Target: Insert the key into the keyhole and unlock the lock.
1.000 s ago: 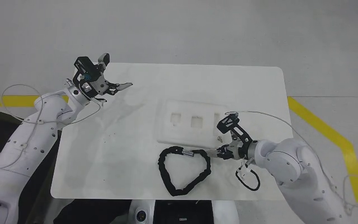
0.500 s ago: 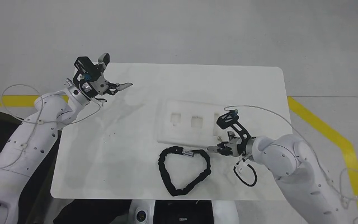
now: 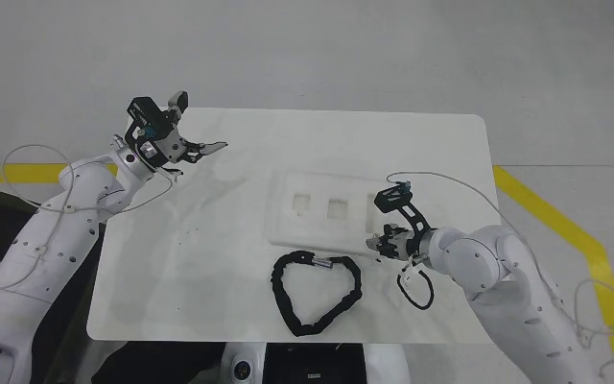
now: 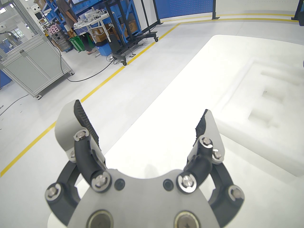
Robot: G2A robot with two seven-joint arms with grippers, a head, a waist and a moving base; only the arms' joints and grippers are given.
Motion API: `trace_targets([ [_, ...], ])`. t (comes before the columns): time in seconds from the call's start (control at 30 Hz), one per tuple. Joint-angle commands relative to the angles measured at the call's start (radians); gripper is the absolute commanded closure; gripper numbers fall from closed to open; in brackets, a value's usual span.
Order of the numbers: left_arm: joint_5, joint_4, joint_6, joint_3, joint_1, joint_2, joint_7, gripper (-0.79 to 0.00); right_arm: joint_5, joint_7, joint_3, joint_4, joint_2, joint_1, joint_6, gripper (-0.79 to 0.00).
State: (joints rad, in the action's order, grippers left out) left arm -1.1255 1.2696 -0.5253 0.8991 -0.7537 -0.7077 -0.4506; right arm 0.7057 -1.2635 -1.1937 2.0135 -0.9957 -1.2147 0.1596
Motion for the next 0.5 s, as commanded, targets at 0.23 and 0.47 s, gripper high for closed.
trace_targets([
  [0.23,0.0,0.0,0.0,0.0,0.0,0.0,0.0,-0.785,0.012,0.001,0.009,-0.013,-0.001,0.003,0.02,-0.265],
  [0.47,0.0,0.0,0.0,0.0,0.0,0.0,0.0,-0.785,0.019,0.005,0.011,-0.024,-0.002,0.005,0.031,-0.188],
])
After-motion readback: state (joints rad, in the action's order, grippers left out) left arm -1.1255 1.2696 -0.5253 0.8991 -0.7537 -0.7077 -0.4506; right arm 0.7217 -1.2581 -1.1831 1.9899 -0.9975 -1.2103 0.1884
